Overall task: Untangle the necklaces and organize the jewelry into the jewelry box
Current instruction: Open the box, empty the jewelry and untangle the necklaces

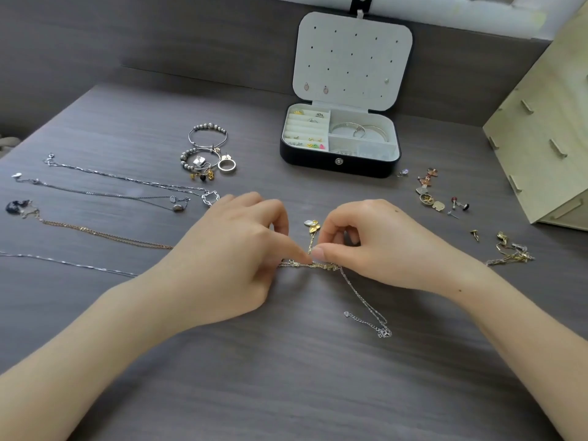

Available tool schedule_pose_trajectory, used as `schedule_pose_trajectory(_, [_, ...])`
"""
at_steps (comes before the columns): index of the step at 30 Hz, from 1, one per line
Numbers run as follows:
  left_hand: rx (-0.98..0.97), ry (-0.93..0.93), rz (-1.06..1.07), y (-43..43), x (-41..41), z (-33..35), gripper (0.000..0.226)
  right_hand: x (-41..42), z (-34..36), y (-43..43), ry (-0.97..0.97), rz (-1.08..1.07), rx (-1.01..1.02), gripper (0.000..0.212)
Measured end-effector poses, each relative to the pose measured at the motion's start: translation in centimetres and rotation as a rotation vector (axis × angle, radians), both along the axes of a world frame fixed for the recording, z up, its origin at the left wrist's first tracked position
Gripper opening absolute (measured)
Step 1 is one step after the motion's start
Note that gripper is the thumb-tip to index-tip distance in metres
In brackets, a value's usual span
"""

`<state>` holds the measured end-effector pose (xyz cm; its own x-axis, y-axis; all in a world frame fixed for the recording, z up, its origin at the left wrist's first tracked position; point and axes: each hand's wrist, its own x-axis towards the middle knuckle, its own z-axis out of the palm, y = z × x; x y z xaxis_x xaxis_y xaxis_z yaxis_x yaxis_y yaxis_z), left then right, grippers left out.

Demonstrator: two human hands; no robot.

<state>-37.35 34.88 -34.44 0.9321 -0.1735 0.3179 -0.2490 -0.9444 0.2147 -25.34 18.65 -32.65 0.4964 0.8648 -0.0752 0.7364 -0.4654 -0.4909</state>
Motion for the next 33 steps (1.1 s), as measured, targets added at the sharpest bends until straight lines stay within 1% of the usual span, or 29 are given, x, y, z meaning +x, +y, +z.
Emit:
schedule_pose_trajectory(2, [0.065, 0.002, -0.03, 0.0, 0.0, 0.0, 0.05, 0.0, -0.1, 0.3, 0.029, 0.009, -0.018, 0.014])
schedule_pose_trajectory(5, [0.09, 0.049, -0.048, 0.0, 0.0, 0.0, 0.055, 0.2, -0.2, 0.3, 0.047, 0.006, -0.034, 0.011])
schedule_pose_trajectory(12, [0.026, 0.078, -0.08, 0.2, 0.1, 0.0, 0.059, 0.7, -0.5, 0.1, -0.073, -0.043, -0.037, 0.009])
schedule_pose_trajectory(16, [-0.026, 0.063, -0.097, 0.2, 0.1, -0.3, 0.057, 1.0, -0.4, 0.1, -0.071, -0.041, -0.051, 0.009])
schedule_pose_trajectory(20, [-0.056, 0.03, -0.048, 0.1, 0.2, -0.6, 0.055, 1.1, -0.3, 0.0, -0.023, -0.034, -0.046, 0.009])
schedule_pose_trajectory(23, [0.004, 0.005, -0.026, -0.1, 0.4, -0.9, 0.059, 1.1, -0.1, 0.0, 0.016, -0.035, -0.031, 0.009])
schedule_pose_trajectory(26, [0.084, -0.008, -0.031, -0.2, 0.6, -1.4, 0.059, 1.1, -0.1, 0.0, 0.037, -0.039, -0.027, 0.008])
schedule_pose_trajectory(33, [0.11, -0.017, -0.077, -0.1, 0.5, -0.8, 0.066, 1.4, 0.0, -0.2, 0.068, -0.086, -0.043, 0.007])
